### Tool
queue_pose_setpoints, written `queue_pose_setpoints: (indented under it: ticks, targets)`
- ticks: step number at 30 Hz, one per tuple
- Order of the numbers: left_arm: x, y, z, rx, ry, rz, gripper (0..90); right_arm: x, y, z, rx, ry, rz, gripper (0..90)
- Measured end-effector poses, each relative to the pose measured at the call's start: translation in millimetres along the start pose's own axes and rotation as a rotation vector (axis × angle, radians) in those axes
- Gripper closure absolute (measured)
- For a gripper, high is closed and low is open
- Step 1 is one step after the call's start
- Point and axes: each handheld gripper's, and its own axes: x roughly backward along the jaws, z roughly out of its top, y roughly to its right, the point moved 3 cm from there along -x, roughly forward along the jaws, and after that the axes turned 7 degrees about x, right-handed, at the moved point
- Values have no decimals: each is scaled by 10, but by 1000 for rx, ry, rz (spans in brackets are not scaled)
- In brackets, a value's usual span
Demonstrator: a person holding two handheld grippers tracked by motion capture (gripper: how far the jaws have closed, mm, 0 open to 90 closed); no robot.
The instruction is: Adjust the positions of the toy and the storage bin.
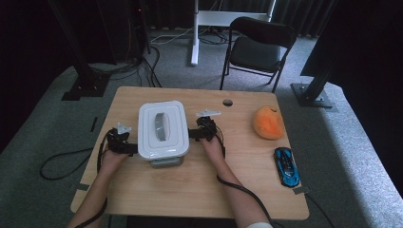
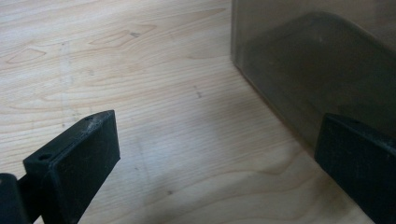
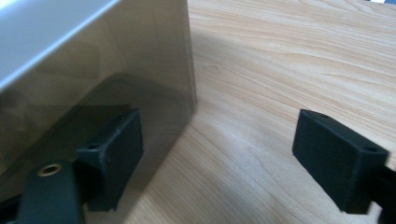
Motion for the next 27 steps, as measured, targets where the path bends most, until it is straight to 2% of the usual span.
queue_pose_setpoints:
  ticks: [8,13,22,27]
  targets:
    - [17,164,-27,6,-3,-20,6,66,75,-53,17,0,31,215]
    - [34,264,-14,-6,-8,-34,6,132,120,-86,59,-10,32,231]
    - [70,428,-6,-17,-7,-50,6,238,195,-171,85,-34,60,238]
    - [77,510,-2,-25,-7,-60,7,305,225,-200,101,-39,54,239]
